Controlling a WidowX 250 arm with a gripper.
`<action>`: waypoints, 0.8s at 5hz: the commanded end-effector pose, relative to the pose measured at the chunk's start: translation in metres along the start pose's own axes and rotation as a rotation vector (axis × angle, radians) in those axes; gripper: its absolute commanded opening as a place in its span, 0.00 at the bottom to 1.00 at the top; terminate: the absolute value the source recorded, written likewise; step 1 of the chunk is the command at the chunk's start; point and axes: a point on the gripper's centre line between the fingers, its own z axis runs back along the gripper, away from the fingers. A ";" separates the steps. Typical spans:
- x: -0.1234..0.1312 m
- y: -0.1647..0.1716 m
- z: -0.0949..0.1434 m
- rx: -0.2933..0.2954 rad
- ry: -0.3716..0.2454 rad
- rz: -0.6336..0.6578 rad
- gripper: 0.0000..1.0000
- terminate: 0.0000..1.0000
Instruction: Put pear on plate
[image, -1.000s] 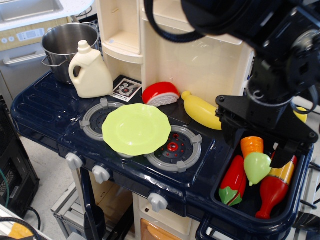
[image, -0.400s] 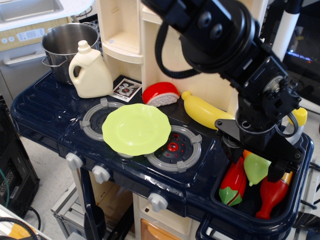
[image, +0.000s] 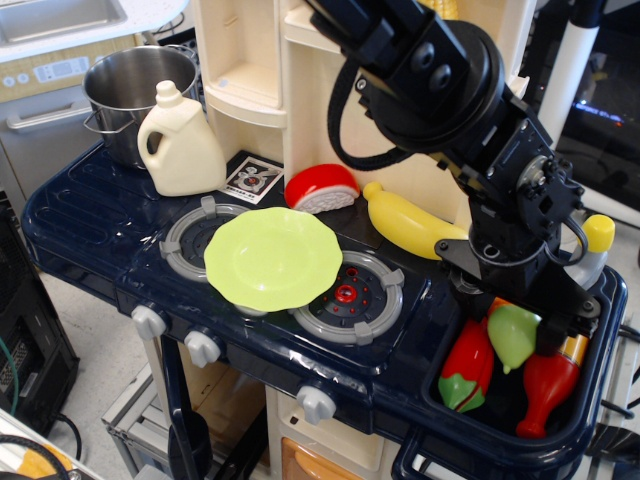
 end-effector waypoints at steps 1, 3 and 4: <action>0.005 -0.006 -0.001 0.003 -0.022 0.007 0.00 0.00; 0.014 -0.015 0.058 0.143 0.070 0.057 0.00 0.00; 0.012 0.008 0.088 0.260 0.080 0.021 0.00 0.00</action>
